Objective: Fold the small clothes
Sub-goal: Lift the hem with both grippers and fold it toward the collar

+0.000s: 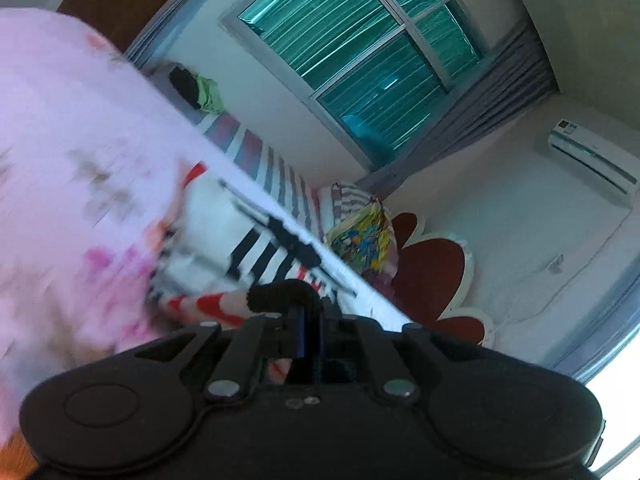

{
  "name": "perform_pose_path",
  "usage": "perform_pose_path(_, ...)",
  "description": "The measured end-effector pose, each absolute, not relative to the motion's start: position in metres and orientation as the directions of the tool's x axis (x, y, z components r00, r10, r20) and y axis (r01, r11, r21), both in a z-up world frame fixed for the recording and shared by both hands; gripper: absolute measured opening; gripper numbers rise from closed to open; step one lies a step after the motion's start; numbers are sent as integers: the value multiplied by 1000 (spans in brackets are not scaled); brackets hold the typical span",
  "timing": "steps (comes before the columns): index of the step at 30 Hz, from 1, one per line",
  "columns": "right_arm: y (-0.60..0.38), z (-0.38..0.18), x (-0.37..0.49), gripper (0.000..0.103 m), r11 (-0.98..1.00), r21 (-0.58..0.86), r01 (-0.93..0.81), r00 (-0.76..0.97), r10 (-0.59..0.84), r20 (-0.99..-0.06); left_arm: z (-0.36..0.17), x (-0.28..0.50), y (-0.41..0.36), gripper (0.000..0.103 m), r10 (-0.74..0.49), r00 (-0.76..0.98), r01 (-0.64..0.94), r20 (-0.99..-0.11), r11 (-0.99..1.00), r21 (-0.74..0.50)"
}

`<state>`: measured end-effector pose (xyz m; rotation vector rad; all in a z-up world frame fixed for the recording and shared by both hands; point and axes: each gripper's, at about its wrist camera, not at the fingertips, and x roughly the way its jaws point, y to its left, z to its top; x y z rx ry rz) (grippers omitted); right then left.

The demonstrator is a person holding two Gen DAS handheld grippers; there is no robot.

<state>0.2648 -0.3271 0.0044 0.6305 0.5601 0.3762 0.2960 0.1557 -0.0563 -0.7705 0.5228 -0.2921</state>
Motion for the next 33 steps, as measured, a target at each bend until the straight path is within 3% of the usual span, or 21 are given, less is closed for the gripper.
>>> perform_pose_path(7,-338,7,385,5,718,689,-104,789,481,-382,-40,408,153,6,-410,831,36,-377,715,-698)
perform_pose_path(12,-342,-16,470,5,711,699,-70,765,488,-420,-72,498,151,6,-400,788,-13,-468,749,-662)
perform_pose_path(19,-341,-92,572,5,696,718,-13,718,507,-478,-125,583,154,6,-368,749,-51,-552,798,-601)
perform_pose_path(22,-344,-108,594,5,683,730,-37,721,524,-454,-132,595,150,16,-382,759,-5,-527,806,-592)
perform_pose_path(24,-347,-110,598,28,696,717,-29,735,501,-457,-132,592,152,52,-371,786,-10,-495,793,-609)
perform_pose_path(25,-349,-109,596,52,705,708,-41,758,484,-437,-130,587,154,57,-345,817,-7,-462,796,-606)
perform_pose_path(29,-362,-103,591,53,719,692,-65,792,460,-403,-121,588,155,57,-323,837,33,-443,836,-548)
perform_pose_path(33,-350,-104,595,52,794,598,-110,748,462,-476,-118,606,138,53,-298,774,78,-558,921,-382)
